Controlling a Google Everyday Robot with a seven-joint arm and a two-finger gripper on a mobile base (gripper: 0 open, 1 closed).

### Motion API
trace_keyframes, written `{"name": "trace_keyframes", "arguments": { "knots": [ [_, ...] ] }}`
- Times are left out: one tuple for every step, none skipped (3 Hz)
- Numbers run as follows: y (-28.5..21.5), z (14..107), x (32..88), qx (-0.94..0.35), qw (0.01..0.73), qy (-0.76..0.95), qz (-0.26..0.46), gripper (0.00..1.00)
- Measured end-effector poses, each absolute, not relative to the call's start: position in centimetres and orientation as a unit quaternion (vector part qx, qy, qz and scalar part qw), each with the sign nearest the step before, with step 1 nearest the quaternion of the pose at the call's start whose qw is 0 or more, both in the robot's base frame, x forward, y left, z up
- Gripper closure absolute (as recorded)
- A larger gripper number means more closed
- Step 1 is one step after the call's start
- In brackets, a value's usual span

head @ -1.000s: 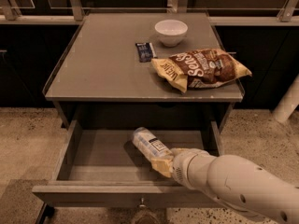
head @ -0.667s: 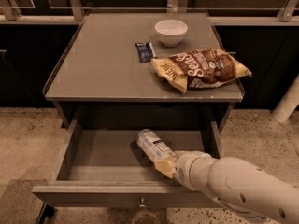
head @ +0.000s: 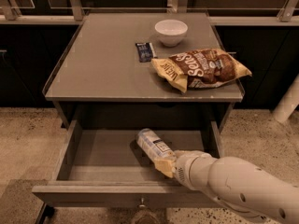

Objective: Place blue plastic bottle into top drawer

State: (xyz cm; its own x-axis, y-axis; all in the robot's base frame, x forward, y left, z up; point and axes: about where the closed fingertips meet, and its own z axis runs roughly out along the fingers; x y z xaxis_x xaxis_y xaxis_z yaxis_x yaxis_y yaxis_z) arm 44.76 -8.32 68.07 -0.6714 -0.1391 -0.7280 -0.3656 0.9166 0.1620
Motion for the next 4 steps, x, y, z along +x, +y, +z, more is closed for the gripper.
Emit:
{"name": "trace_keyframes", "arguments": {
  "knots": [
    [-8.32, 68.07, 44.76, -0.140, 0.380, 0.902, 0.149, 0.34],
    [-8.32, 68.07, 44.76, -0.140, 0.380, 0.902, 0.149, 0.11],
    [-8.32, 68.07, 44.76, -0.140, 0.380, 0.902, 0.149, 0.00],
    [-8.32, 68.07, 44.76, -0.140, 0.380, 0.902, 0.149, 0.00]
  ]
}}
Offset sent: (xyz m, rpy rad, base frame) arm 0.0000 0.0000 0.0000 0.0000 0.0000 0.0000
